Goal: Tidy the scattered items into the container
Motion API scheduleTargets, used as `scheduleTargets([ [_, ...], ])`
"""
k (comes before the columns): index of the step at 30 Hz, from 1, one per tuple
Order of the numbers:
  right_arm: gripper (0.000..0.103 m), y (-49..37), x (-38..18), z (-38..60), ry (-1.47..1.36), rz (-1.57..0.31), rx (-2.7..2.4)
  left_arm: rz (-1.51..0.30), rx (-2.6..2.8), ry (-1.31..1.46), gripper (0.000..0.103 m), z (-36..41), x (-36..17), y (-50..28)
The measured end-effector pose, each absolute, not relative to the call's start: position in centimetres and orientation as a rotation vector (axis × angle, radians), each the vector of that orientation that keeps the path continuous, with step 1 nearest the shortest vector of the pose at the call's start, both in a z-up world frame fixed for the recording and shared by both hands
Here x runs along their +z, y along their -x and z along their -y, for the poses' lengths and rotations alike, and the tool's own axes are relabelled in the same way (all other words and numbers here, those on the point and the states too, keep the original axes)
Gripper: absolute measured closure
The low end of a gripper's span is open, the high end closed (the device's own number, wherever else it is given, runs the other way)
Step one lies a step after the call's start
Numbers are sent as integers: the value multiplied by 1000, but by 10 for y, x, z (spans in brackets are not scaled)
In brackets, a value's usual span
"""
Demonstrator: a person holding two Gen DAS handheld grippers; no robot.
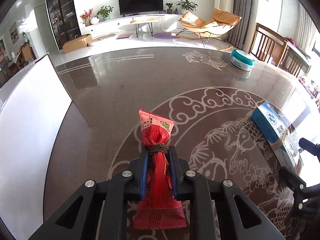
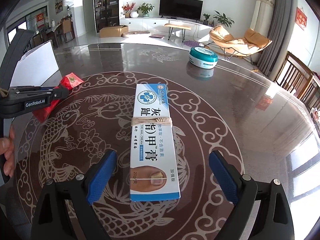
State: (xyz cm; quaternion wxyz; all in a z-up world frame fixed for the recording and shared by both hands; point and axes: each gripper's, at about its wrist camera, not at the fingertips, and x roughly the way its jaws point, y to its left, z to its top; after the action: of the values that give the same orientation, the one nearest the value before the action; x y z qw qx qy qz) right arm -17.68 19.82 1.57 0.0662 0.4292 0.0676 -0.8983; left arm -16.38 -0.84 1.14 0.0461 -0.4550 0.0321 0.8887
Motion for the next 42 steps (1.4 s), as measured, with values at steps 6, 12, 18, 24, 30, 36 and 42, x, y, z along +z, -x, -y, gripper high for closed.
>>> scheduleTargets([
  [6, 10, 181, 13, -202, -1321, -161, -2670, -91, 2711, 1364, 84, 13, 10, 104],
  [12, 10, 184, 7, -204, -1358, -140, -2650, -117, 2775, 1345, 68, 10, 7, 99],
  [18, 9, 181, 9, -204, -1351, -112, -2644, -31, 2755, 1411, 15, 16, 0, 106],
  [24, 9, 181, 9, -207, -1342, -78, -2643, -42, 2747, 1460, 0, 13, -6, 113],
  [30, 9, 179, 10, -211, -1335, -44, -2647, -44, 2749, 1457, 0, 12, -7, 113],
  [36, 9, 181, 12, -213, -1333, -12, -2654, -44, 2748, 1457, 0, 12, -8, 113],
  [42, 9, 181, 12, -214, -1331, 0, -2656, -43, 2749, 1457, 0, 12, -8, 113],
])
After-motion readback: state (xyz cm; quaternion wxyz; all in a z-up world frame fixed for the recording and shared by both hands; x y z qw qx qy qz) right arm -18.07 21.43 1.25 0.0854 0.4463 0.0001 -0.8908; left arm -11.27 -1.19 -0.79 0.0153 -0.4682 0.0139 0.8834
